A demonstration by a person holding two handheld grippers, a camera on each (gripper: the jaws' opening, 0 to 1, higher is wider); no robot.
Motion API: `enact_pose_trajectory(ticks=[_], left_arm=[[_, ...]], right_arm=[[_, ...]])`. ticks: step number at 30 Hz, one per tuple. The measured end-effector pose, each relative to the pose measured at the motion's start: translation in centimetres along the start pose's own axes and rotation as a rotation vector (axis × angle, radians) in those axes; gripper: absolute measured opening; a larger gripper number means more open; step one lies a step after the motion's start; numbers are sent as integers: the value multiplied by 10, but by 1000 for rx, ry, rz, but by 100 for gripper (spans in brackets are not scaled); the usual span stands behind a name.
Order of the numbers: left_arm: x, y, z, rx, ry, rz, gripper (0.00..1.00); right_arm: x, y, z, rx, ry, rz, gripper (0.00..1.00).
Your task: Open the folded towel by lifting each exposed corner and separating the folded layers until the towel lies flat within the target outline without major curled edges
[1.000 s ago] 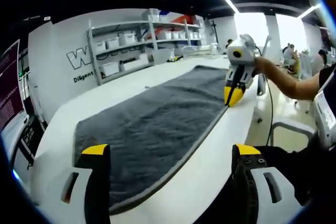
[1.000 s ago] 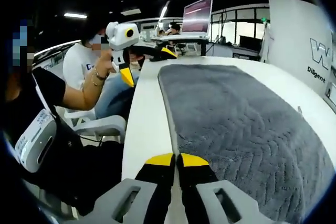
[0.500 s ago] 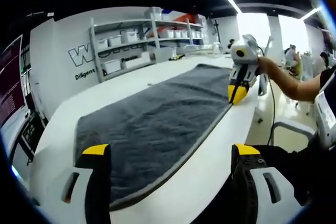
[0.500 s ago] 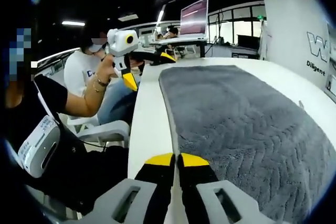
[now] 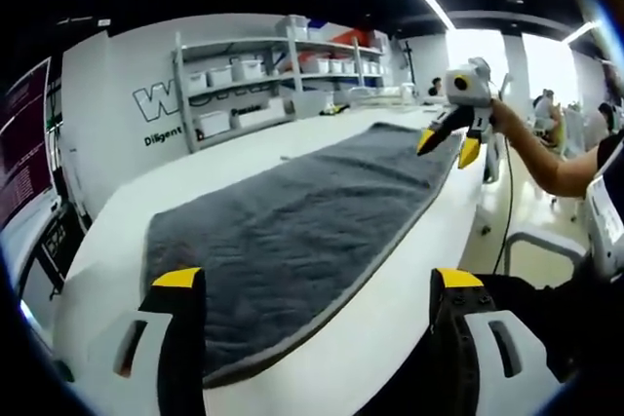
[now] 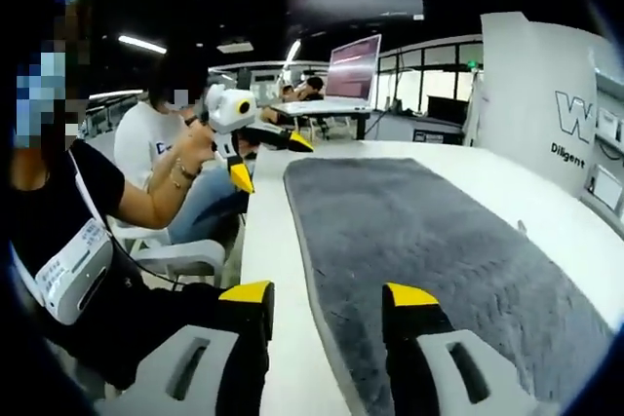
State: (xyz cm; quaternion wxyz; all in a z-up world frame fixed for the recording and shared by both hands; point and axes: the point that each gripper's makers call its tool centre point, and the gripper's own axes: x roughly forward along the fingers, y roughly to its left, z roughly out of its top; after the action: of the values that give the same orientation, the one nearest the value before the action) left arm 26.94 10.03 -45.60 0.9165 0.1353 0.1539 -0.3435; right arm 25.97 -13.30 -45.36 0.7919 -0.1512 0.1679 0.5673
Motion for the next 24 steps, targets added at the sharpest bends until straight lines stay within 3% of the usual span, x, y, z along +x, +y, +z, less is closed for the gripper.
enact_pose_trajectory(ticks=[4, 11, 15, 22, 23, 24], left_arm=[[0, 0, 0, -5, -2, 0, 96], [-3, 1, 1, -8, -9, 12, 99], [-5, 3, 1, -10, -16, 18, 99], [-8, 5, -1, -18, -13, 17, 99], [-8, 4, -2, -19, -12, 18, 99], [-8, 5, -2, -22, -13, 20, 99]], right_arm=[[-12, -14, -6, -22, 9, -73, 67], [-39, -26, -18, -24, 23, -136, 99], [-61, -34, -24, 1, 19, -176, 99], [-98, -40, -46, 19, 80, -251, 96], [-101, -39, -45, 46, 56, -255, 93], [-103, -35, -39, 108, -12, -240, 89]])
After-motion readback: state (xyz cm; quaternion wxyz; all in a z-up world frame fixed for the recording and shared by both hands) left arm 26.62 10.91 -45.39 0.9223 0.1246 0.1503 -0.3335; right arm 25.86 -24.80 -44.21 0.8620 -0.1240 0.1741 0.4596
